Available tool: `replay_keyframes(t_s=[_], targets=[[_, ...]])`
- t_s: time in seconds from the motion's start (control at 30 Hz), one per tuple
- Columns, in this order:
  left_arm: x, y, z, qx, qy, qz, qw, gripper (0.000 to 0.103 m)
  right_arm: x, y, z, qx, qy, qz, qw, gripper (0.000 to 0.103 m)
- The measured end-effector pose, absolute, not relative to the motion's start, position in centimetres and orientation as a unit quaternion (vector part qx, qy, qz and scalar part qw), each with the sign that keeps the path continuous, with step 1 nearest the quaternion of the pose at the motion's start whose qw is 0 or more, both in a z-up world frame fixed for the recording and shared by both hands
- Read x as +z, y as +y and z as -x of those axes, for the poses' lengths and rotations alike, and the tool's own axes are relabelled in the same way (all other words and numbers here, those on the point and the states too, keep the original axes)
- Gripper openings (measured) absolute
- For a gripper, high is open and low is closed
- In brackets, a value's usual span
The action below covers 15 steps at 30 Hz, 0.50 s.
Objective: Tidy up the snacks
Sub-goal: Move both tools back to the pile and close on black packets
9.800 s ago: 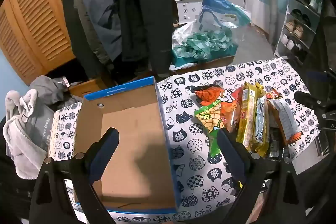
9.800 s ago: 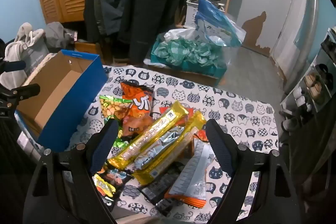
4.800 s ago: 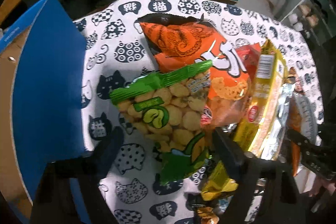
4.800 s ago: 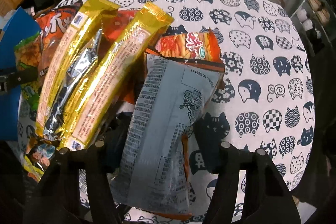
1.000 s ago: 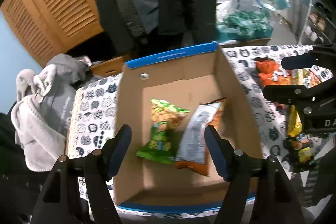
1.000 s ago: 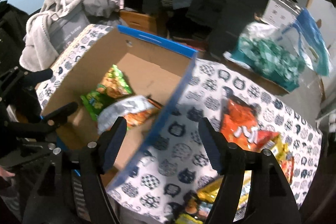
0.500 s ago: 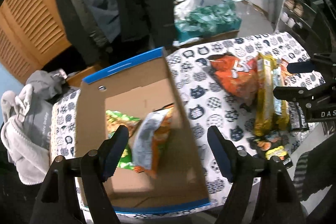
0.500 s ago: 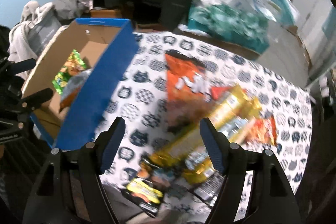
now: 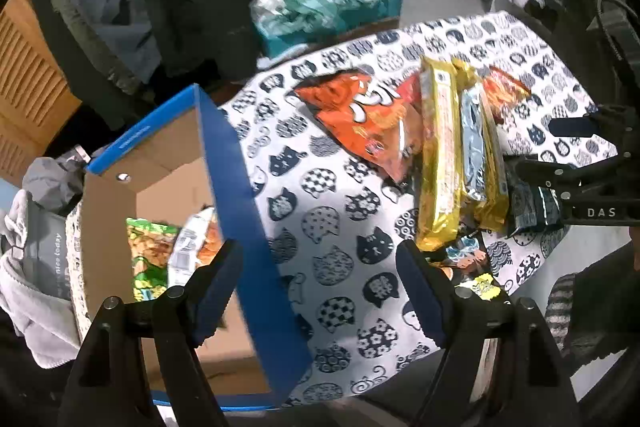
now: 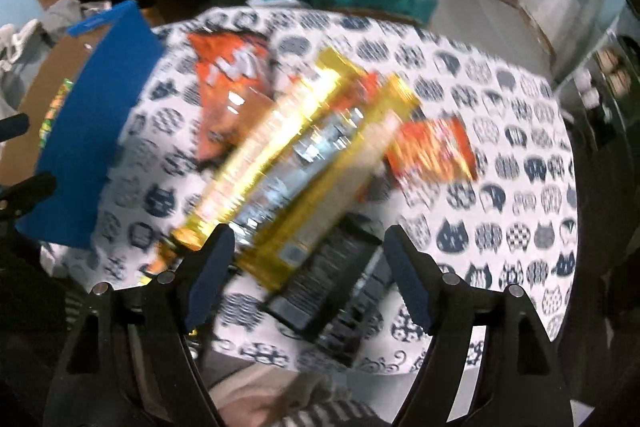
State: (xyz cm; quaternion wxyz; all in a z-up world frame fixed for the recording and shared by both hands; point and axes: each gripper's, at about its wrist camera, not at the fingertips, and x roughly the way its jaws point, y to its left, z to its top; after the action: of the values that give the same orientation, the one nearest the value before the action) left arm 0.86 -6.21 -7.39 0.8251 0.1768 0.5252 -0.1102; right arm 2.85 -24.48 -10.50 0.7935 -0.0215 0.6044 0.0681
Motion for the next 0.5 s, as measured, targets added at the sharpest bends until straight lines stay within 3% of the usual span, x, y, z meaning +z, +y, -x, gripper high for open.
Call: replay_keyframes(t_s=[0.5], targets=[[-12.8, -8.4, -2.0, -0.103, 0.595, -0.137, 0.785, 0.080, -16.6, -24.8, -2.4, 0.061, 0.654, 0.020, 0.754, 0.077]])
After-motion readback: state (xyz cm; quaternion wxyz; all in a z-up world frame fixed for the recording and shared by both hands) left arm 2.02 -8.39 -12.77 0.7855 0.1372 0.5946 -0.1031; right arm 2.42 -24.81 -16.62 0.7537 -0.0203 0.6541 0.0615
